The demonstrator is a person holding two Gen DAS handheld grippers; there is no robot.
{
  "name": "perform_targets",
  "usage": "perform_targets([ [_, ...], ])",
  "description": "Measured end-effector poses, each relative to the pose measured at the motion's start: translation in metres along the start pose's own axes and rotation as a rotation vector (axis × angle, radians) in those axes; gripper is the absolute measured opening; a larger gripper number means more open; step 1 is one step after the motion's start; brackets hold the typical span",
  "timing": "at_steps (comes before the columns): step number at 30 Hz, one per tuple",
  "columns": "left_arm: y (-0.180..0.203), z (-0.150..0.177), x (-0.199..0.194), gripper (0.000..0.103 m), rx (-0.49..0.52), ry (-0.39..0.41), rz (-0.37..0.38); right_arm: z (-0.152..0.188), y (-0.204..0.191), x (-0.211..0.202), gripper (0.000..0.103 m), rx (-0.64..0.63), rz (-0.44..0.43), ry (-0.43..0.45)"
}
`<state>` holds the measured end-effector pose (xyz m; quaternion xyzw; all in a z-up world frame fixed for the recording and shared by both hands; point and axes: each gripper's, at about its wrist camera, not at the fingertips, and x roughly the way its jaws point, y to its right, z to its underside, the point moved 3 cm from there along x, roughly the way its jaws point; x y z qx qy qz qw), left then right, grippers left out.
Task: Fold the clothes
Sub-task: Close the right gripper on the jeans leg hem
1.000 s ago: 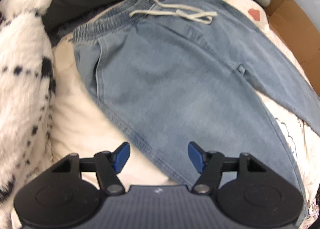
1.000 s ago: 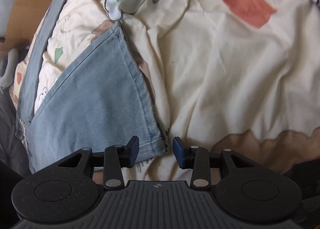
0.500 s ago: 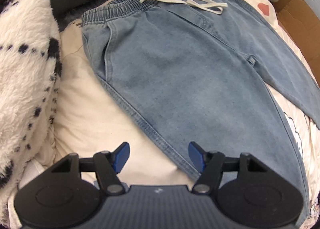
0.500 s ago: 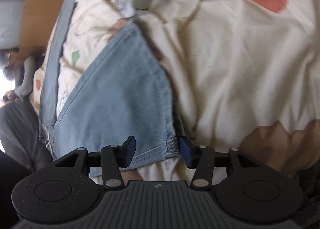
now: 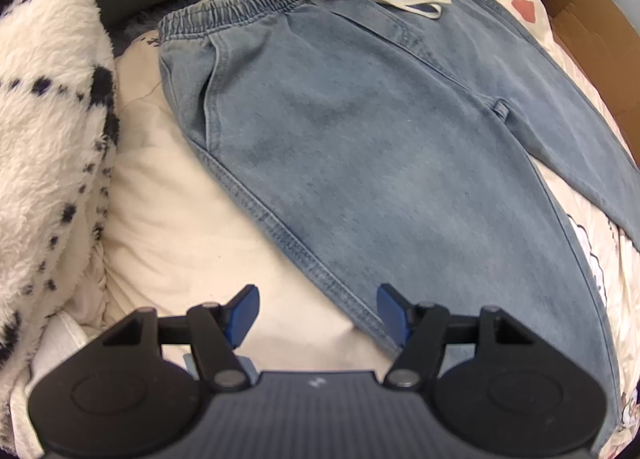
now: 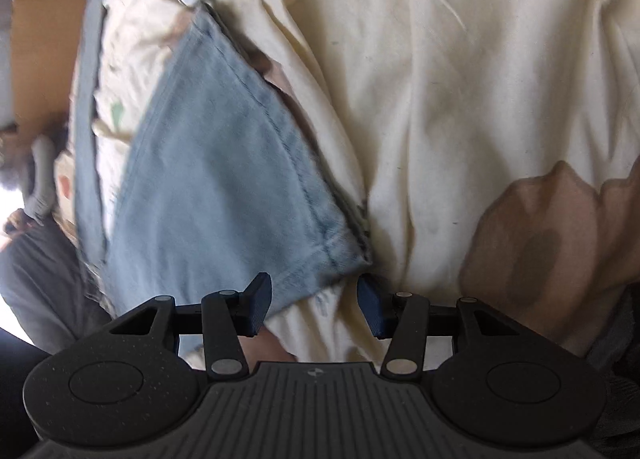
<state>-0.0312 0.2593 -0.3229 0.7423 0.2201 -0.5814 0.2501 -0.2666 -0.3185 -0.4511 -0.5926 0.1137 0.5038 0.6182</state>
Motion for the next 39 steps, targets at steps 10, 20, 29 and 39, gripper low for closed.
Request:
perform_targets([
  [10, -0.002, 0.002, 0.000, 0.068, 0.009, -0.010, -0.010, -0.002, -0.010, -0.019, 0.051, -0.029, -0.043, 0.041],
  [20, 0.000, 0.005, 0.002, 0.068, 0.021, -0.017, -0.014, -0.010, -0.004, -0.029, 0.051, -0.030, -0.021, 0.063],
  [29, 0.003, 0.000, 0.000, 0.068, 0.021, -0.020, -0.017, -0.013, -0.005, -0.016, 0.051, 0.002, -0.039, 0.060],
  [39, 0.004, -0.005, -0.003, 0.068, 0.032, -0.017, -0.019, -0.007, 0.000, 0.006, 0.050, 0.011, -0.053, 0.082],
])
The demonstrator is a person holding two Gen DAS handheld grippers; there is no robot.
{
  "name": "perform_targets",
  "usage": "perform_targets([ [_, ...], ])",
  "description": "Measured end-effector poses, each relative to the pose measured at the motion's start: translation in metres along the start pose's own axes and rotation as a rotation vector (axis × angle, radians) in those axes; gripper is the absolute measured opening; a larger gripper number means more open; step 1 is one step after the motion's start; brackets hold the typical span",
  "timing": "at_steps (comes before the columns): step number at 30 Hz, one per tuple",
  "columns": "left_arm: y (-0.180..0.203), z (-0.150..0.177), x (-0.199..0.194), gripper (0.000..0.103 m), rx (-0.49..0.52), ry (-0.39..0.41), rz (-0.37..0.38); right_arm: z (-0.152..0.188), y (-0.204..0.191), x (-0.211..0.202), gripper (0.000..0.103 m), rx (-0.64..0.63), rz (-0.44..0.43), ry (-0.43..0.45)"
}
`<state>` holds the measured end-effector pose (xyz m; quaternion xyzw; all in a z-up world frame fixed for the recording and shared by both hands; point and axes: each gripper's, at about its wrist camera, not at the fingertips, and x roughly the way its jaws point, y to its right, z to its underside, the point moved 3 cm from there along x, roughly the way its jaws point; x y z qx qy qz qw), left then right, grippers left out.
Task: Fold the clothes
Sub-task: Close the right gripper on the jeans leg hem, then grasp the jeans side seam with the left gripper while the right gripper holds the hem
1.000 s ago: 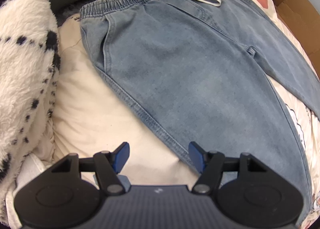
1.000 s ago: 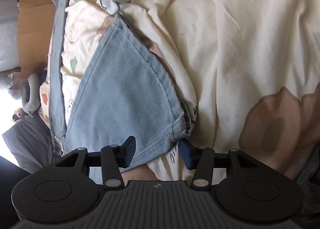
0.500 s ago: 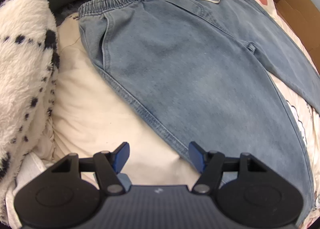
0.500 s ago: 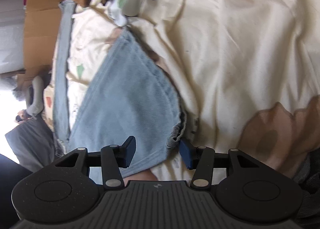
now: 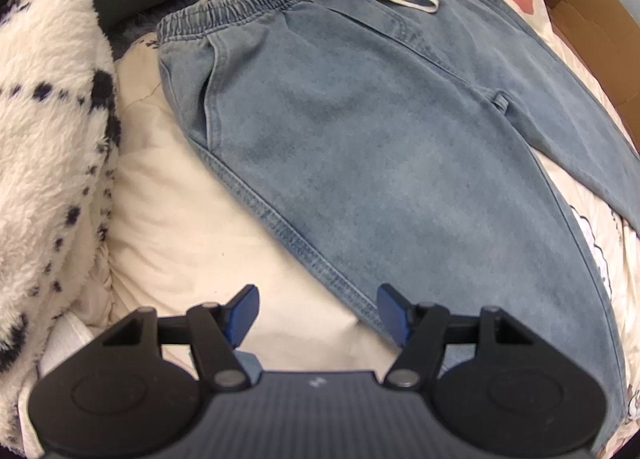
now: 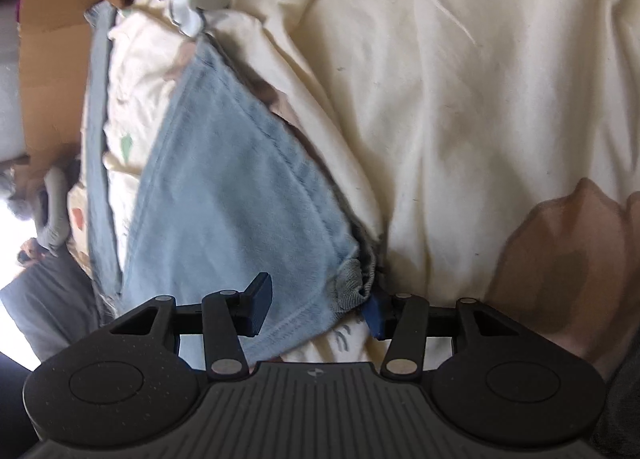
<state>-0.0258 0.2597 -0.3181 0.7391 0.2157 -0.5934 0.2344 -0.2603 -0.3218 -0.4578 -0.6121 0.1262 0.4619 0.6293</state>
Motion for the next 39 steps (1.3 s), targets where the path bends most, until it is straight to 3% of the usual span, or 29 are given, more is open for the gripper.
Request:
perform_targets([
  [5, -0.001, -0.002, -0.002, 0.068, 0.003, -0.001, -0.006, -0.002, -0.008, -0.004, 0.050, -0.036, -0.062, 0.009],
  [9, -0.003, -0.004, -0.004, 0.068, -0.002, 0.000, -0.006, -0.009, -0.002, 0.008, 0.048, -0.015, 0.022, -0.008],
  [11, -0.003, -0.004, -0.004, 0.068, -0.008, 0.004, -0.001, -0.011, -0.002, 0.012, 0.037, -0.011, 0.039, -0.009],
  [12, -0.004, -0.005, -0.005, 0.068, -0.010, 0.006, 0.002, -0.011, -0.004, 0.012, 0.017, -0.034, 0.061, -0.015],
  [13, -0.004, -0.005, -0.004, 0.068, -0.014, 0.011, 0.005, -0.010, -0.007, 0.013, 0.010, -0.064, 0.087, -0.024],
  [16, -0.005, -0.005, -0.002, 0.068, -0.030, 0.028, 0.013, -0.010, -0.014, 0.011, 0.009, -0.121, 0.130, -0.043],
  [23, -0.012, -0.003, 0.008, 0.064, -0.107, 0.074, 0.072, -0.011, -0.033, -0.011, 0.009, -0.161, 0.109, -0.022],
  [28, -0.028, -0.003, 0.016, 0.056, -0.215, 0.137, 0.118, -0.008, -0.056, -0.025, 0.009, -0.187, 0.107, -0.001],
  [33, -0.048, -0.004, 0.033, 0.053, -0.332, 0.150, 0.156, -0.009, -0.077, -0.040, 0.009, -0.228, 0.130, 0.027],
  [36, -0.059, -0.003, 0.045, 0.048, -0.391, 0.156, 0.178, -0.010, -0.092, -0.049, 0.009, -0.252, 0.143, 0.050],
  [39, -0.069, -0.003, 0.055, 0.035, -0.448, 0.161, 0.208, -0.011, -0.108, -0.055, 0.009, -0.265, 0.157, 0.068],
])
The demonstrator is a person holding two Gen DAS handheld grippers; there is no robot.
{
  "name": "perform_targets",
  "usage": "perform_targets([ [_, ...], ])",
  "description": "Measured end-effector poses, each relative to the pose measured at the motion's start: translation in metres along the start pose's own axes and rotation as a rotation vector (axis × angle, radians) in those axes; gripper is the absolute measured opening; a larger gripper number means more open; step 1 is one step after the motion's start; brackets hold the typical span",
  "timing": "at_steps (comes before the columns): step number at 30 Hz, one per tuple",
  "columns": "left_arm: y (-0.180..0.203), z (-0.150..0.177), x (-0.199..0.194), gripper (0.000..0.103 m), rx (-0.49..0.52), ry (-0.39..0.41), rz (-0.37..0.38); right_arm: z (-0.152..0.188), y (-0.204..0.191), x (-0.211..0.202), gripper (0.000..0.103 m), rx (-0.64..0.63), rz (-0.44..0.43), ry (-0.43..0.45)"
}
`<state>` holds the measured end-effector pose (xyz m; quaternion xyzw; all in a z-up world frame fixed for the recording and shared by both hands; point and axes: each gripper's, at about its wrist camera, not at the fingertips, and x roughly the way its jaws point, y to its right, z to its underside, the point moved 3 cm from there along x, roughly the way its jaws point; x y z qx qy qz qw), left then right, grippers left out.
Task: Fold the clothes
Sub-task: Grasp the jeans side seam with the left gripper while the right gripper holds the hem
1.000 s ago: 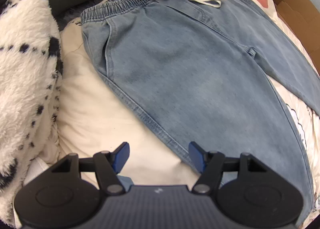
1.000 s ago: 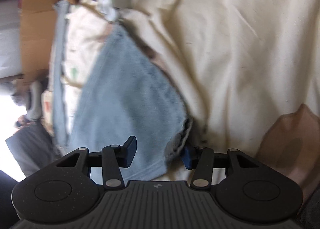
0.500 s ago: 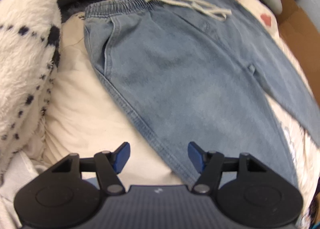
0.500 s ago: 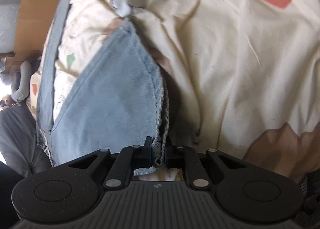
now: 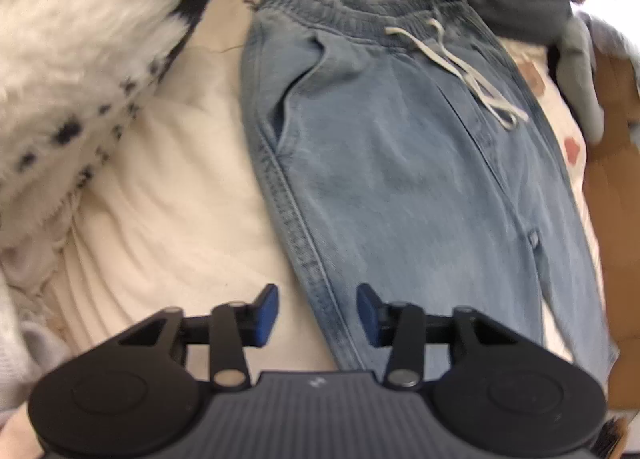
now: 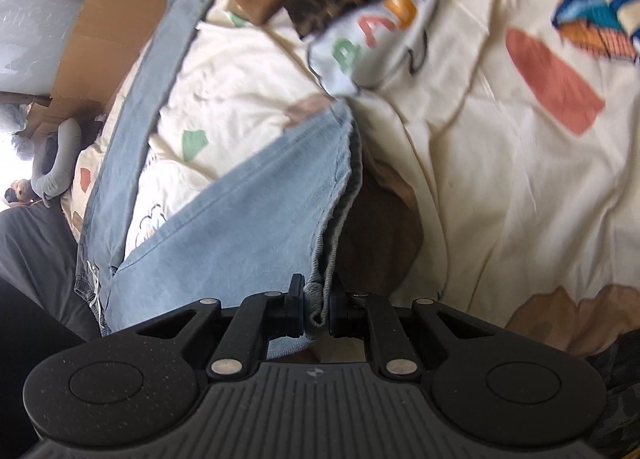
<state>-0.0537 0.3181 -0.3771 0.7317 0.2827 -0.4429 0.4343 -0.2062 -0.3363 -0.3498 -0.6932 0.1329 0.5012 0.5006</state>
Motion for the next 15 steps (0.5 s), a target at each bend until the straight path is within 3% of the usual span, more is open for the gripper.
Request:
perform_targets([
  [3, -0.008, -0.004, 0.007, 0.027, -0.047, 0.010, 0.033, -0.004, -0.012, -0.009, 0.009, -0.008, 0.024, 0.011],
  [15, -0.023, -0.038, 0.017, 0.018, -0.132, 0.070, 0.112, -0.011, -0.045, -0.027, 0.009, -0.042, 0.084, 0.057],
])
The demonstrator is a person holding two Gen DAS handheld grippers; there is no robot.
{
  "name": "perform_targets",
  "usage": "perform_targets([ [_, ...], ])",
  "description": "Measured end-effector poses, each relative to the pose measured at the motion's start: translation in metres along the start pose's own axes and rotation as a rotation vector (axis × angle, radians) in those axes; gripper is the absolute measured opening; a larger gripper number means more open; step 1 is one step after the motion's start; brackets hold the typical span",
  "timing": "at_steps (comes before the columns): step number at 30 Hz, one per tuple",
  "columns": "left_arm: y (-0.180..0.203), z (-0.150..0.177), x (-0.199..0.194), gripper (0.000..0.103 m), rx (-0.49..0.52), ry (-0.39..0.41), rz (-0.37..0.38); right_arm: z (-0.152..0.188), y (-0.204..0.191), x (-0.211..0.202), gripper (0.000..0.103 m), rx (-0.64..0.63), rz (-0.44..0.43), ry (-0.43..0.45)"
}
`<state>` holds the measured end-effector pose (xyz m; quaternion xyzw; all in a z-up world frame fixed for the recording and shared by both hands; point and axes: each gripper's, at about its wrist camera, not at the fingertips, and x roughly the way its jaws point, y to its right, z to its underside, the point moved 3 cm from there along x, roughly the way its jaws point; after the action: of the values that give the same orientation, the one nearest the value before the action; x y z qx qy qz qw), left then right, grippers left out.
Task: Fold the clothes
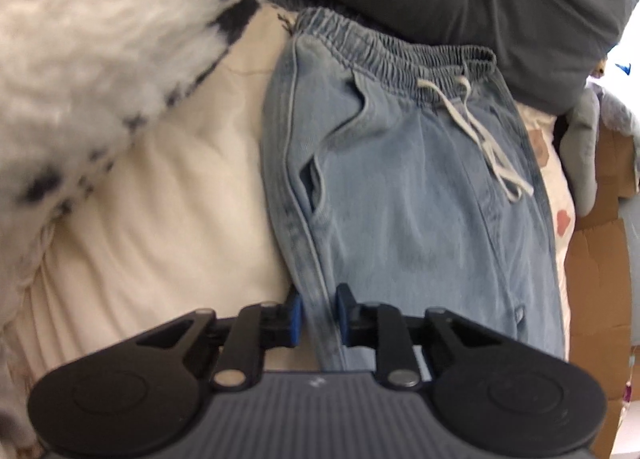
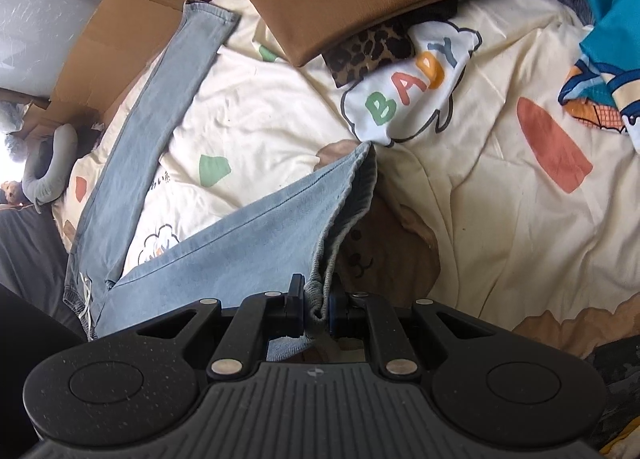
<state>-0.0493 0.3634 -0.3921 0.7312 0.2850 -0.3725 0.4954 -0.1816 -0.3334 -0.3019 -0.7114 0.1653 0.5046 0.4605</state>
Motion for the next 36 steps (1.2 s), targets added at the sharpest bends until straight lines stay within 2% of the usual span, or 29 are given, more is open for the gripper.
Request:
perform_targets([
  [3, -0.006, -0.009, -0.003, 0.019, -0.039, 0.021, 0.040, -0.001, -0.003, -0.002, 0.009, 0.009, 0.009, 0.014],
  [7, -0.009, -0.020, 0.002, 0.019, -0.039, 0.011, 0.051, -0.005, -0.011, -0.007, 0.009, 0.014, 0.007, 0.036],
  [12, 0.005, -0.028, -0.004, 0.016, -0.052, 0.015, 0.110, -0.014, -0.029, -0.018, 0.009, -0.008, -0.002, 0.068],
  [19, 0.052, -0.049, -0.020, 0.015, -0.009, 0.011, 0.211, -0.038, -0.055, -0.039, 0.009, -0.009, -0.019, 0.139],
  [26, 0.119, -0.070, -0.026, 0.015, 0.078, -0.004, 0.296, -0.076, -0.092, -0.056, 0.009, -0.019, -0.023, 0.189],
  [30, 0.155, -0.078, -0.029, 0.015, 0.143, -0.010, 0.320, -0.102, -0.110, -0.061, 0.009, -0.039, -0.028, 0.202],
  [36, 0.197, -0.085, -0.025, 0.015, 0.200, -0.011, 0.313, -0.142, -0.124, -0.053, 0.009, -0.064, -0.039, 0.201],
])
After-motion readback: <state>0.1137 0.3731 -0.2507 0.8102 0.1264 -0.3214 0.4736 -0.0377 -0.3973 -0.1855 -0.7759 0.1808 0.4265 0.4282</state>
